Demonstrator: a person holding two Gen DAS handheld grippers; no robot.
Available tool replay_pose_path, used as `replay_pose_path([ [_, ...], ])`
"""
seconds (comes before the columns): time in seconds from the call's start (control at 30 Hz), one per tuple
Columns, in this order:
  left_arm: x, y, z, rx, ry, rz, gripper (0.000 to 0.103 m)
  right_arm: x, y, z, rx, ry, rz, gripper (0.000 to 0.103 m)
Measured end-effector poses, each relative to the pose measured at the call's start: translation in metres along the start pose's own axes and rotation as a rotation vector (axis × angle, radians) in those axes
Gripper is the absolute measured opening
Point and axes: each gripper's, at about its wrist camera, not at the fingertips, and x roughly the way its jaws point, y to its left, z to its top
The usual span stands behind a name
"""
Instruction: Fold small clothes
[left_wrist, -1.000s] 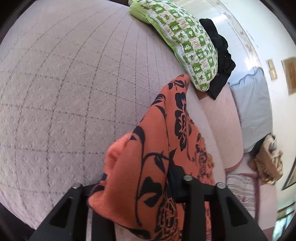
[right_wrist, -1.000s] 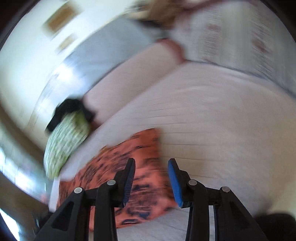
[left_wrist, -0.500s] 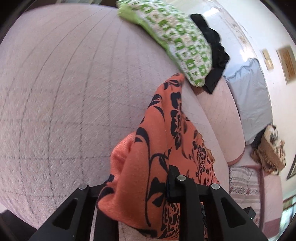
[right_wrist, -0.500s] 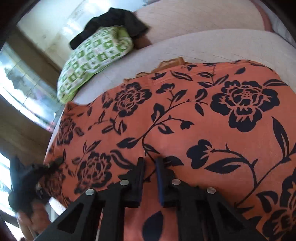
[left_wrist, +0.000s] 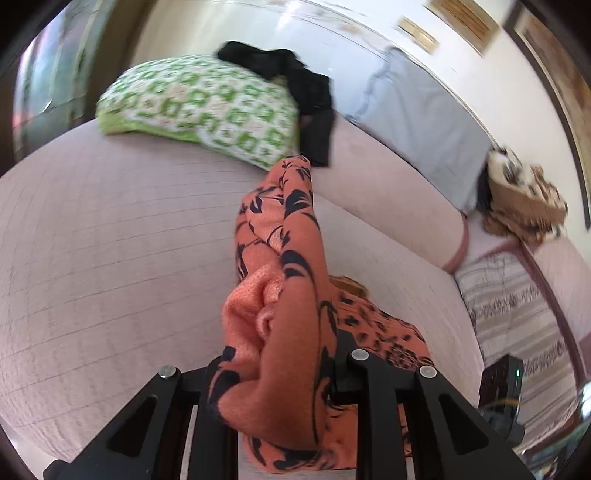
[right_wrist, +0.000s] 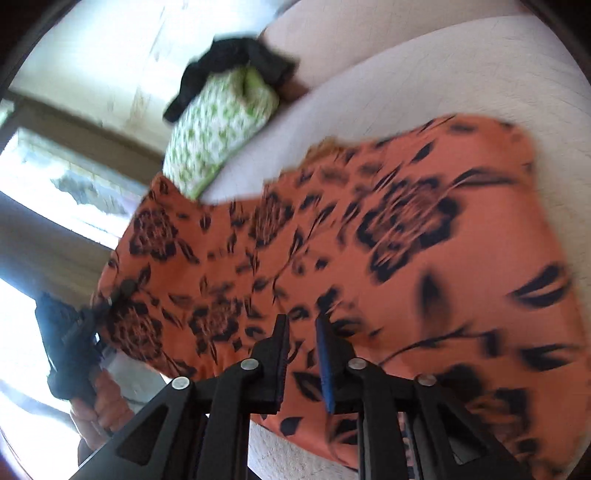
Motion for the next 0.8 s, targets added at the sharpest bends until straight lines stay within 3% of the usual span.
replay_pose_path([
  [0.3, 0.057, -0.103, -0.031, 0.221, 0.111, 0.07, 0.024, -0.026, -0.041, 0.025, 0.229, -0.078, 0.155, 0.02],
  [0.33, 0.073, -0.118, -0.042, 0.272, 0.163, 0.09, 0.03, -0.026, -0.044, 0.027, 0.25, -0.079, 0.167, 0.025],
  [0.4, 0.095, -0.133, -0.06, 0.333, 0.263, 0.103, 0.054, -0.029, -0.054, 0.028, 0.304, -0.075, 0.186, 0.053],
  [0.43, 0.108, -0.139, -0.071, 0.363, 0.349, 0.099, 0.064, -0.027, -0.058, 0.03, 0.332, -0.073, 0.198, 0.072],
  [0.5, 0.112, -0.143, -0.084, 0.4, 0.41, 0.097, 0.067, -0.024, -0.059, 0.034, 0.357, -0.085, 0.233, 0.072],
  [0.63, 0.073, -0.132, -0.081, 0.457, 0.356, 0.003, 0.068, -0.021, -0.053, 0.035, 0.328, -0.072, 0.242, 0.072],
  [0.7, 0.046, -0.121, -0.073, 0.453, 0.301, -0.039, 0.075, -0.018, -0.048, 0.036, 0.305, -0.063, 0.244, 0.072],
  [0.73, 0.033, -0.112, -0.067, 0.449, 0.259, -0.035, 0.082, -0.016, -0.045, 0.036, 0.291, -0.06, 0.24, 0.073],
  [0.8, 0.017, -0.088, -0.053, 0.432, 0.179, 0.052, 0.087, -0.012, -0.037, 0.036, 0.253, -0.042, 0.223, 0.073],
])
